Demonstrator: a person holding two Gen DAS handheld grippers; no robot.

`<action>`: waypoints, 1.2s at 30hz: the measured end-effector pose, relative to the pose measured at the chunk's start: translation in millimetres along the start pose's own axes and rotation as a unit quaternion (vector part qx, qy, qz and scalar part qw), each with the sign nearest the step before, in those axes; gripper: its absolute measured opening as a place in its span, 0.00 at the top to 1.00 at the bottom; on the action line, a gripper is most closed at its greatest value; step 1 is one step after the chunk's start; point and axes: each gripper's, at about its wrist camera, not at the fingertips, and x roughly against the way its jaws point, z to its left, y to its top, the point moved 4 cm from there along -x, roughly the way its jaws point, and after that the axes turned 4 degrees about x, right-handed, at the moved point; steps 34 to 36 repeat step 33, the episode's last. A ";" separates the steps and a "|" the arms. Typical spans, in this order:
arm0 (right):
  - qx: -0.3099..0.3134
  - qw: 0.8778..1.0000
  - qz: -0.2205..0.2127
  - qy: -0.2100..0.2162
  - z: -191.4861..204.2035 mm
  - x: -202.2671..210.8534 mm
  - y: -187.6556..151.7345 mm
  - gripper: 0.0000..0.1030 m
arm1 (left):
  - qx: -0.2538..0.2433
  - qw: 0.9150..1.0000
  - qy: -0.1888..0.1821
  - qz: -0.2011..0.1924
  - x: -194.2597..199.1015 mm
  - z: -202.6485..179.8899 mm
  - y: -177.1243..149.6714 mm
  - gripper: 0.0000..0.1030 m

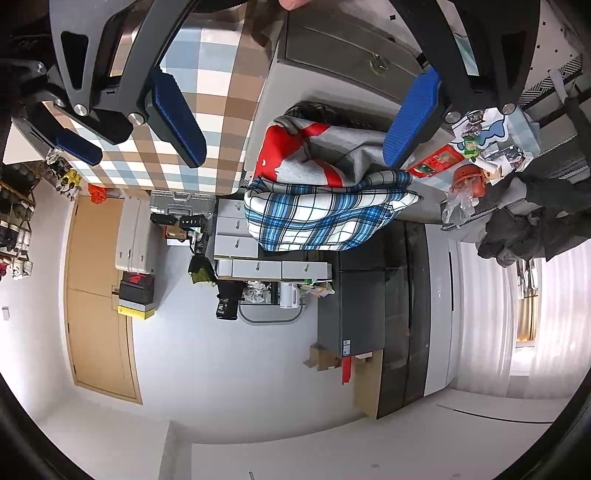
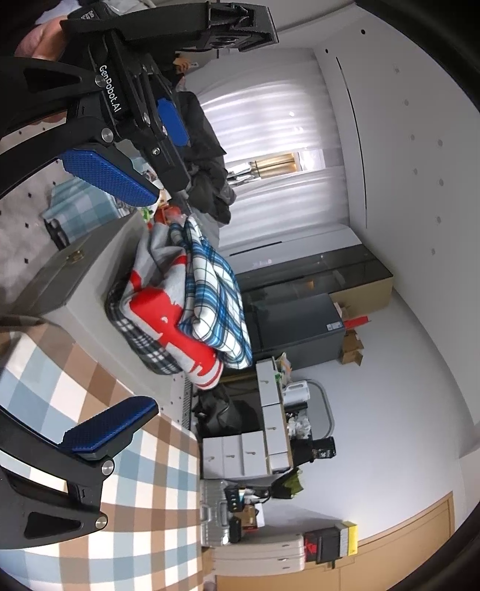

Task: Fold large clothes

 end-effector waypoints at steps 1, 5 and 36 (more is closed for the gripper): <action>-0.001 1.000 -0.001 0.000 -0.2 1.3 0.5 0.00 | 0.000 1.000 -0.001 0.000 -0.2 0.2 -0.2 0.09; -0.002 1.000 0.000 0.000 -0.5 1.5 0.6 0.00 | -0.001 1.000 -0.001 0.003 0.0 -0.1 -1.4 0.09; -0.020 1.000 -0.007 0.003 -15.1 2.9 -5.2 0.00 | -0.031 0.999 0.011 0.019 -7.4 -10.0 -4.5 0.09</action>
